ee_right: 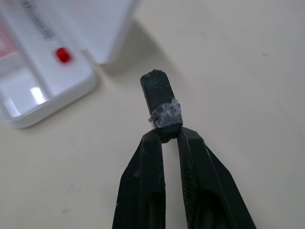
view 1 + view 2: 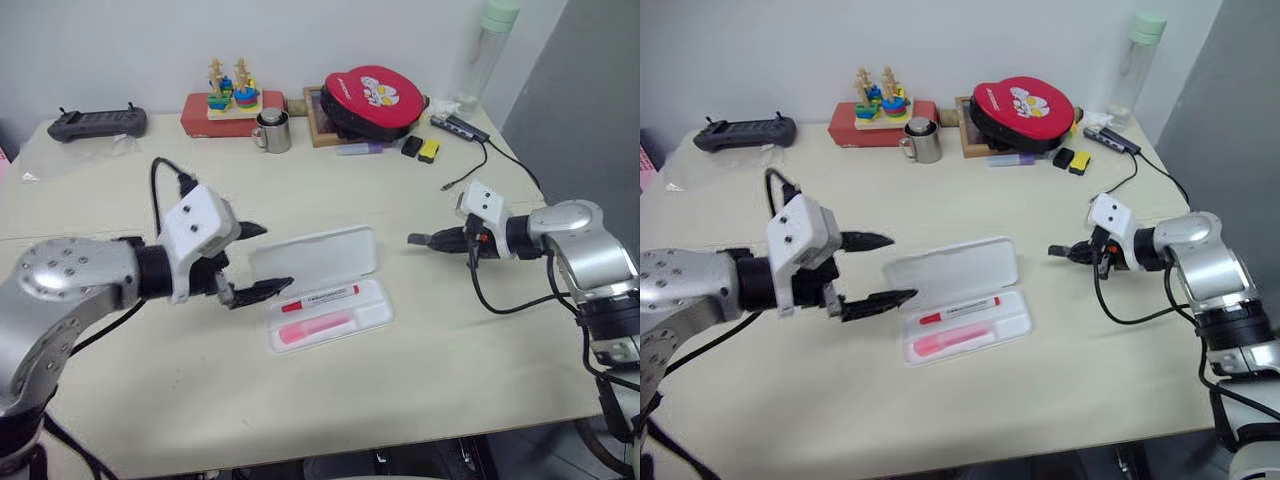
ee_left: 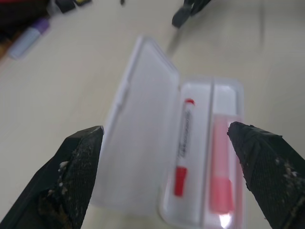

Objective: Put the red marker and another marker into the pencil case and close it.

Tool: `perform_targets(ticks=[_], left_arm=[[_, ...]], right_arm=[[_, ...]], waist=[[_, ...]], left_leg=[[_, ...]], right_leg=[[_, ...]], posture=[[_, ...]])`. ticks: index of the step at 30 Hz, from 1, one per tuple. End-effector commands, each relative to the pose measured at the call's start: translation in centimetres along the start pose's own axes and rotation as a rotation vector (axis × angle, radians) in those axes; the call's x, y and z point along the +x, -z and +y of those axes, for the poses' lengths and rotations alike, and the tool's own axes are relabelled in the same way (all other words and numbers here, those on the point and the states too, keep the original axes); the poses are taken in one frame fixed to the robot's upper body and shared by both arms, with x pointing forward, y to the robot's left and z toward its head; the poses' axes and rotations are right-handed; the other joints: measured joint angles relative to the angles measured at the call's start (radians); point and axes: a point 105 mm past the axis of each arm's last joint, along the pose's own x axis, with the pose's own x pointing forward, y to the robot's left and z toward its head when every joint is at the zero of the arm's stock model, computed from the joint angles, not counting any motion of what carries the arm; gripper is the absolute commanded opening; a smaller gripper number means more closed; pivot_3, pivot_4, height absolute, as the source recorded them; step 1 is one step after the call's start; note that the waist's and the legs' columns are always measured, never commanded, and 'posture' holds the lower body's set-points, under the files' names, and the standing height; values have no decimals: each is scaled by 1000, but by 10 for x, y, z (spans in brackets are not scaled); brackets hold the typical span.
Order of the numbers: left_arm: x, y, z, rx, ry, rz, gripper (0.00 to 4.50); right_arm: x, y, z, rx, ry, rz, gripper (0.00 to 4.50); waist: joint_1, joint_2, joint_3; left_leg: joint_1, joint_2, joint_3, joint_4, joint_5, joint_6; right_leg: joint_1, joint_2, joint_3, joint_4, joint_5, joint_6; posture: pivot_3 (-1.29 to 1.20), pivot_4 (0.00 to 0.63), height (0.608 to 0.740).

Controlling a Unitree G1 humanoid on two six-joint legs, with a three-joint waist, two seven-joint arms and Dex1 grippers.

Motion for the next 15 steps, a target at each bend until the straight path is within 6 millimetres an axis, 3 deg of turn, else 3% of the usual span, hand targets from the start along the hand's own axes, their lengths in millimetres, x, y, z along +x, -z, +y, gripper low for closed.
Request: perform_targets(ticks=[1, 8, 15], left_arm=[[-6, -4, -8, 43, 3, -3, 4500], [-4, -1, 1, 50, -34, 3, 4500], [-2, -1, 7, 76, -41, 6, 4500]], right_arm=[[-2, -21, 23, -104, -87, -44, 127], [23, -29, 55, -160, -178, -85, 127], [41, -25, 67, -181, -206, -81, 127]], waist=[[2, 0, 0], [5, 0, 0], [5, 0, 0]], left_leg=[[0, 0, 0, 0, 0, 0], [4, 0, 0, 2, 0, 0], [4, 0, 0, 1, 0, 0]], right_leg=[[0, 0, 0, 0, 0, 0], [5, 0, 0, 0, -2, 3], [4, 0, 0, 0, -1, 4]], posture=[[0, 150, 740], [0, 150, 740], [0, 150, 740]])
